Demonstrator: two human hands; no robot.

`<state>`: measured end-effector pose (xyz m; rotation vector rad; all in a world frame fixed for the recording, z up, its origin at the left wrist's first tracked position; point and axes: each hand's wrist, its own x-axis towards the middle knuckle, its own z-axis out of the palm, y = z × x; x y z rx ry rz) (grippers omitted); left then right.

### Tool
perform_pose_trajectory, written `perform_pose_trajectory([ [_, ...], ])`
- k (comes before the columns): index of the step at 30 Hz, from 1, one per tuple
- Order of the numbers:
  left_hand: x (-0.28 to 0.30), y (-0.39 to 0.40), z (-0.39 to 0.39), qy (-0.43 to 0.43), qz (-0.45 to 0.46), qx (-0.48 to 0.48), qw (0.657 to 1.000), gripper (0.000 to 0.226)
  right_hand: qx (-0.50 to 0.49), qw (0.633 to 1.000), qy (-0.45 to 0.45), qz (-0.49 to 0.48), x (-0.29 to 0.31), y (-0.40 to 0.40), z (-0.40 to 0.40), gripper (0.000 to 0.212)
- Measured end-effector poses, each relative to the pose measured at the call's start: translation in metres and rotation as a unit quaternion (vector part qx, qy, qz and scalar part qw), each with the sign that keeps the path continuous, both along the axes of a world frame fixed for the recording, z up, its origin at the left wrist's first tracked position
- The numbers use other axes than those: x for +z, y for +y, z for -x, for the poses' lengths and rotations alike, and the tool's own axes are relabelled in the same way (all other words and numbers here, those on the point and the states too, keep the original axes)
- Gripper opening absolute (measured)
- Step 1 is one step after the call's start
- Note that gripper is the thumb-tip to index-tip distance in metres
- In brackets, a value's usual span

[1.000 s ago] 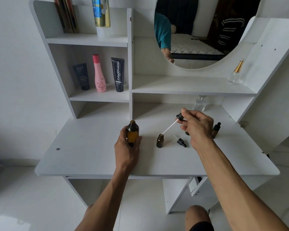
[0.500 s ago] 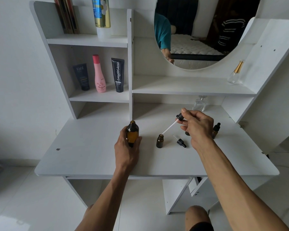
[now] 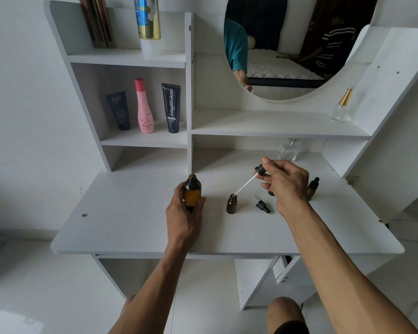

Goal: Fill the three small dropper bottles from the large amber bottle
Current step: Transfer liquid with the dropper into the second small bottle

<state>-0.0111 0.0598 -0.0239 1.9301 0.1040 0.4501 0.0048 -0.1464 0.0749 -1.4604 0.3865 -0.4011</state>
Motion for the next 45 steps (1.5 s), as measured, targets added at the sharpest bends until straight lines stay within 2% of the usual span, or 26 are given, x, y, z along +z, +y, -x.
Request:
perform_pose_trajectory([
  [20, -0.003, 0.0, -0.001, -0.002, 0.002, -0.002, 1.0, 0.052, 0.006, 1.0, 0.001, -0.005, -0.001, -0.001, 0.001, 0.013],
  [27, -0.006, 0.001, -0.004, -0.002, 0.006, -0.006, 1.0, 0.051, 0.008, 0.997, -0.016, -0.074, 0.01, 0.002, 0.001, 0.013],
  [32, -0.008, 0.001, -0.005, -0.006, 0.014, -0.003, 1.0, 0.047, 0.043, 0.99, -0.052, -0.125, 0.034, 0.029, -0.003, 0.013],
  [38, -0.009, 0.001, -0.006, -0.007, 0.011, -0.002, 1.0, 0.048, 0.094, 0.99, -0.088, -0.055, 0.048, 0.068, -0.017, 0.014],
  [45, -0.011, 0.001, -0.007, -0.016, 0.018, -0.006, 1.0, 0.048, 0.115, 0.99, -0.082, 0.022, 0.044, 0.084, -0.022, 0.018],
])
